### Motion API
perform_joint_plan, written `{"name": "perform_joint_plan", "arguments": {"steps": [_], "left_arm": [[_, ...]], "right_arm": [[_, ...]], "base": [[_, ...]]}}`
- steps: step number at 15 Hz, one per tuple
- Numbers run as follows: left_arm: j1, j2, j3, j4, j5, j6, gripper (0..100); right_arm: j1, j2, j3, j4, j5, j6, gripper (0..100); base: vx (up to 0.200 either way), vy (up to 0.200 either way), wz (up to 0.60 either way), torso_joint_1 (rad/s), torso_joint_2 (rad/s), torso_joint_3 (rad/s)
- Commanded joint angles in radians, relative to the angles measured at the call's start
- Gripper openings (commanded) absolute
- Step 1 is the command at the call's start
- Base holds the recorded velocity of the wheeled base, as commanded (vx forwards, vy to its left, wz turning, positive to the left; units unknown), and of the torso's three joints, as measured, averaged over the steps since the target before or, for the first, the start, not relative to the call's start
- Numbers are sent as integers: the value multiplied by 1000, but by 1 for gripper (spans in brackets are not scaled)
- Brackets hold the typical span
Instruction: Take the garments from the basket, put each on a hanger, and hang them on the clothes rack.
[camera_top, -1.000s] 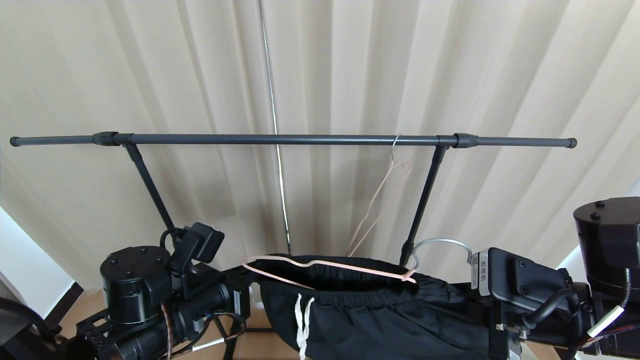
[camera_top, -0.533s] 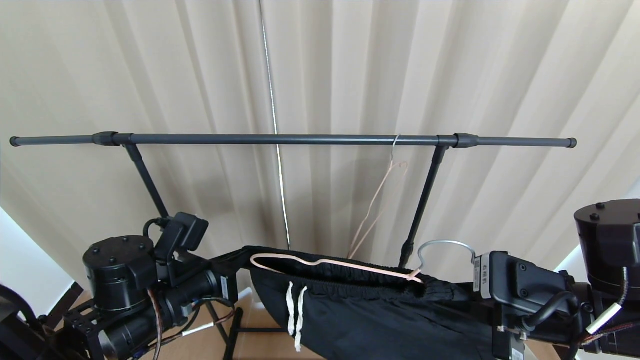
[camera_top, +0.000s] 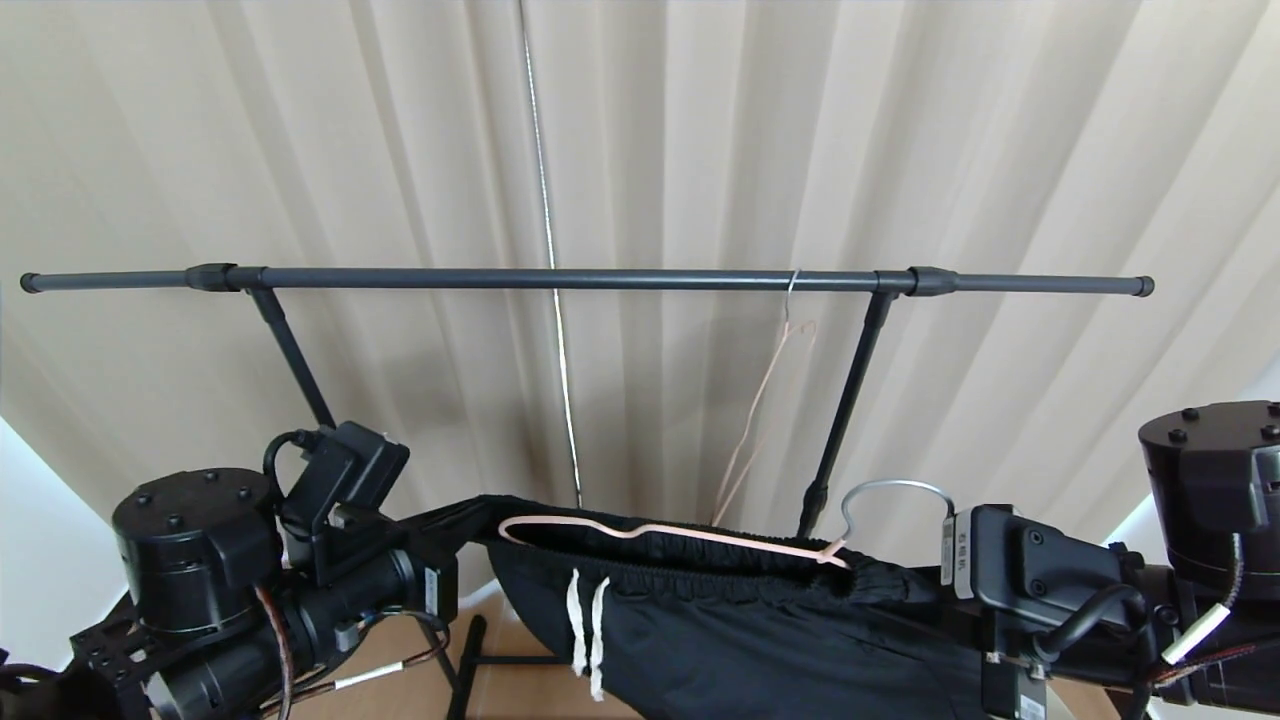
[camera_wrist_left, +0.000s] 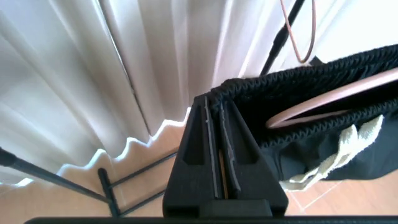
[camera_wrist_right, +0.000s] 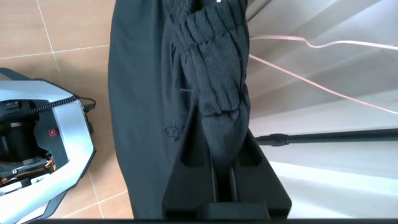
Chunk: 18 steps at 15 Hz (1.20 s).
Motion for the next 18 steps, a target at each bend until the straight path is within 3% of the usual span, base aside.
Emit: {"name": "perform_joint_plan", "arguments": {"steps": [1, 2, 3, 4, 5, 6, 9, 13, 18], "left_arm": [[-3, -121, -116, 251, 7, 40, 0], [-3, -148, -153, 342, 15, 60, 0], [-3, -201, -280, 583, 42, 80, 0], [-3, -224, -353, 713, 56, 83, 0], [-3, -228, -385, 768, 59, 85, 0], [-6, -227, -468, 886, 73, 86, 0], [-23, -221, -610, 1050, 162, 100, 0], [-37, -219, -699, 1159, 211, 135, 0], [-156, -199, -916, 1403, 278, 160, 0]], "right_arm": [[-1, 25, -4, -2, -1, 1, 0], [0, 28, -4, -2, -1, 1, 0], [-1, 40, -4, -2, -1, 1, 0], [-1, 46, -4, -2, -1, 1, 0], [-1, 48, -4, -2, -1, -1, 0], [0, 60, -2, -2, -3, -1, 0], [0, 81, -2, -4, -3, -10, 0], [0, 97, -4, -2, -3, -10, 0], [3, 156, -17, -10, -64, -10, 0]], "base": [[0, 0, 0, 0, 0, 0], [0, 0, 0, 0, 0, 0], [0, 0, 0, 0, 0, 0], [0, 0, 0, 0, 0, 0], [0, 0, 0, 0, 0, 0], [0, 0, 0, 0, 0, 0], [0, 0, 0, 0, 0, 0], [0, 0, 0, 0, 0, 0], [0, 0, 0, 0, 0, 0]]}}
